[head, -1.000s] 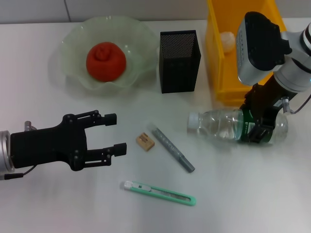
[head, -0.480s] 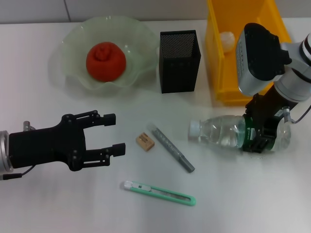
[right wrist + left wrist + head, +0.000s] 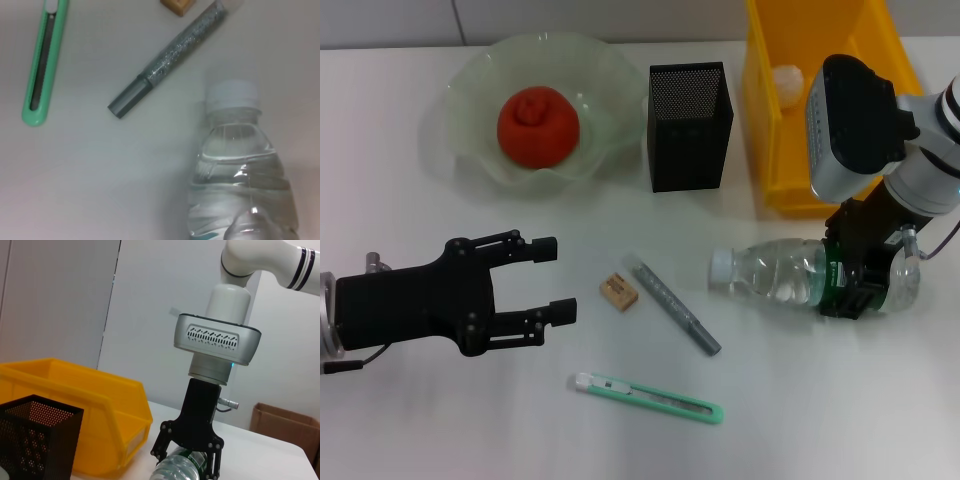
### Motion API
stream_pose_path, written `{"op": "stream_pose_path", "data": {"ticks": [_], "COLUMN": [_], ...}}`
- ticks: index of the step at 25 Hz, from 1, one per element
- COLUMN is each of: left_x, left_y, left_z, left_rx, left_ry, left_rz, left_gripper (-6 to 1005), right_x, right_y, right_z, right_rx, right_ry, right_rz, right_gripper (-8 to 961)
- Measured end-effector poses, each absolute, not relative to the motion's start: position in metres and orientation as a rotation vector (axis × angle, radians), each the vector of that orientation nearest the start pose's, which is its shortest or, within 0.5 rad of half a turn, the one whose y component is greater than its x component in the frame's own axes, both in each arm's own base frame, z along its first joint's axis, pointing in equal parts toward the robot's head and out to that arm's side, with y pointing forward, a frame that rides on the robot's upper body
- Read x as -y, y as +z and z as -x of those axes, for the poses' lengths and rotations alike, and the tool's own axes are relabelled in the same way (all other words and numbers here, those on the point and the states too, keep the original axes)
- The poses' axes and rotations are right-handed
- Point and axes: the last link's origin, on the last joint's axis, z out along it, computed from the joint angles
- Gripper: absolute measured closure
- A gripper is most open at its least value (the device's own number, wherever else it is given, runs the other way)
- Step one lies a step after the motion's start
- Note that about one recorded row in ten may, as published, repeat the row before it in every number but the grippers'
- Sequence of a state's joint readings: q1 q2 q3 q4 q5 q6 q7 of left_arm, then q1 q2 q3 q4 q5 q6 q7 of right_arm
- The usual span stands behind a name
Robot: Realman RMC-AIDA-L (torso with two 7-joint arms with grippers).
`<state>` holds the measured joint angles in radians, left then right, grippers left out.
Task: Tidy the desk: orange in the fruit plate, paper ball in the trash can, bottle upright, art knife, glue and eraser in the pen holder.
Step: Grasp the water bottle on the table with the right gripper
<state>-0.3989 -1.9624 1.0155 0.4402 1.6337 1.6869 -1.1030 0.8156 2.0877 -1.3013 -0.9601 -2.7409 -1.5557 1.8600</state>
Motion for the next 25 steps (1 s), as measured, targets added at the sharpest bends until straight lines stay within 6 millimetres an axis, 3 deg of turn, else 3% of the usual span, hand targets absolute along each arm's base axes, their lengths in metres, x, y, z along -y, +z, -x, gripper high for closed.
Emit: {"op": "stream_pose_path", "data": {"ticks": [25], "left_x": [-0.2702], "left_y": [-0.0015], "left_z": [0.2881], "left_rx": [0.481], "left_ry": [-0.924], "left_rz": [2.806], "left_gripper": [215], "right_x": [-0.3689], "right_y": [-0.0309], "right_z": [-0.2038], "right_rx": [-0.126], "right_ry": [-0.932], "right_rz": [2.927], "right_gripper": [165]}}
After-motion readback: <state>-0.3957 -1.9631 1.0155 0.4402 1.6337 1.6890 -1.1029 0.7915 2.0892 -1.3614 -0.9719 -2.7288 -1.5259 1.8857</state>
